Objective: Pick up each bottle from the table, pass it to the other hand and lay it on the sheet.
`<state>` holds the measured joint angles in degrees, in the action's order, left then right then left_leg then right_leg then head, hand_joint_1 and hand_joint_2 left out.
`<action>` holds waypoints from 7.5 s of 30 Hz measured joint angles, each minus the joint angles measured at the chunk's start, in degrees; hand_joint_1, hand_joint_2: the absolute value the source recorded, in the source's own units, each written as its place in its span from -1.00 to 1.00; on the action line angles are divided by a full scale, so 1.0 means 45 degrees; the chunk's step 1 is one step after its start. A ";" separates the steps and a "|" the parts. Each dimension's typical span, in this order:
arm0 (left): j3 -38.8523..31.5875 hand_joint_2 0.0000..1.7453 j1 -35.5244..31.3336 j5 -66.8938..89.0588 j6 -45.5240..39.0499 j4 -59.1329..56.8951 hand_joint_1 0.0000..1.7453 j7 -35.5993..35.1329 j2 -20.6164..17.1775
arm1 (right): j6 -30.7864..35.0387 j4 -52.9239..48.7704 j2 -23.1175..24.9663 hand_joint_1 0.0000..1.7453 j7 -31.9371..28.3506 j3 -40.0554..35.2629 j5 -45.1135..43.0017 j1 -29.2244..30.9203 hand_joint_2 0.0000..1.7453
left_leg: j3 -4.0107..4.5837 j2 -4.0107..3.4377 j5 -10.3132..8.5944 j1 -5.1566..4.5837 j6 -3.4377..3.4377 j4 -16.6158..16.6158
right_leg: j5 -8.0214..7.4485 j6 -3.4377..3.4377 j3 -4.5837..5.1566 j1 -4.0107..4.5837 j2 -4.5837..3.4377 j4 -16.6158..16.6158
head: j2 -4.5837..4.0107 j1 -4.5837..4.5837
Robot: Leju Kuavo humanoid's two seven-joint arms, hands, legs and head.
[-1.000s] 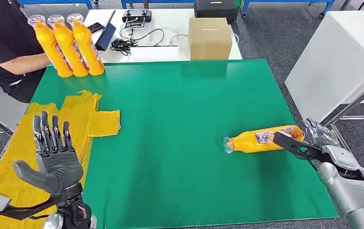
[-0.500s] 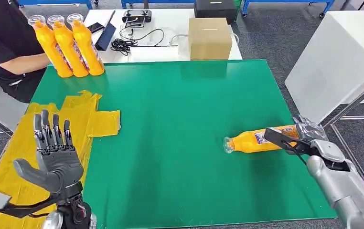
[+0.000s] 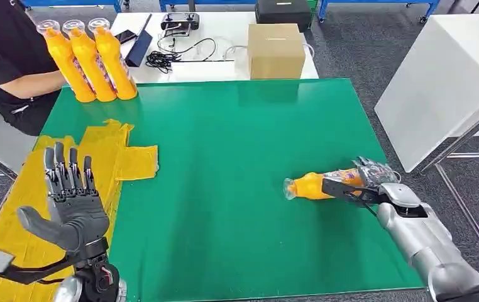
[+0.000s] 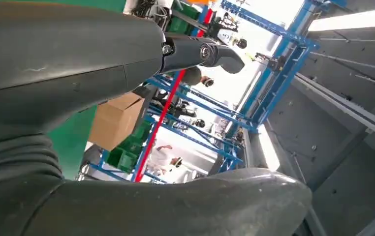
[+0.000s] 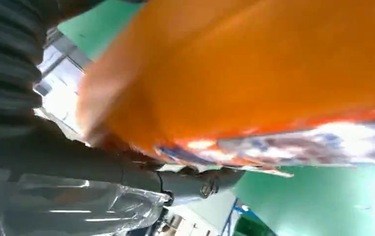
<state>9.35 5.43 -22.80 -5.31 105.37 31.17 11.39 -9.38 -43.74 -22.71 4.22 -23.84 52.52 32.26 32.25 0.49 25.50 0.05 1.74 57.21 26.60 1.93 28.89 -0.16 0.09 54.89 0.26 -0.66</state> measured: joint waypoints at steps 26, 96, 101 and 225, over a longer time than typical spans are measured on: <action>0.0058 -1.00 -0.0306 -0.0326 0.0005 -0.0452 -1.00 0.0015 -0.0228 | -0.1690 0.0909 -0.0335 1.00 -0.0432 -0.1904 -0.2585 0.0720 1.00 | -0.0209 -0.0034 0.0004 0.0005 0.0002 0.0001 | -0.0012 0.0012 -0.0187 0.0007 -0.0025 -0.0016 | 0.0000 0.0000; 0.1753 1.00 -0.0692 -0.0792 0.2555 -0.1918 -1.00 -0.1093 -0.1229 | 0.0826 -0.7607 0.4415 1.00 -0.2546 -0.2394 -1.1964 -0.2683 1.00 | 0.0011 0.0013 -0.0015 0.0020 -0.0011 -0.0009 | -0.0005 0.0004 0.0004 0.0021 0.0021 0.0008 | 0.0000 -0.0004; 0.1836 1.00 -0.0833 -0.0802 0.2599 -0.2118 -1.00 -0.1171 -0.1248 | 0.0889 -0.6954 0.4818 1.00 -0.2404 -0.3056 -1.1715 -0.2325 1.00 | 0.0017 0.0018 -0.0015 0.0019 -0.0011 -0.0008 | -0.0004 0.0004 0.0009 0.0019 0.0023 0.0008 | 0.0000 -0.0005; 0.1846 1.00 -0.1318 2.0303 -0.4973 -0.3930 1.00 -0.5630 -0.3867 | 0.4604 -1.3201 0.4809 -1.00 -0.4794 -0.1919 -0.9807 -0.6667 -1.00 | 0.0037 0.0006 -0.0025 0.0029 -0.0023 -0.0012 | -0.0006 -0.0001 0.0047 0.0023 0.0005 0.0012 | 0.0000 -0.0029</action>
<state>17.66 -0.50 68.57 -27.69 87.69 5.83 -6.01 11.34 -103.14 -1.07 -17.35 -32.48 8.39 2.26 32.41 0.52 25.39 0.18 1.64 57.15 26.58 1.93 29.10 -0.06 0.11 54.95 0.26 -0.79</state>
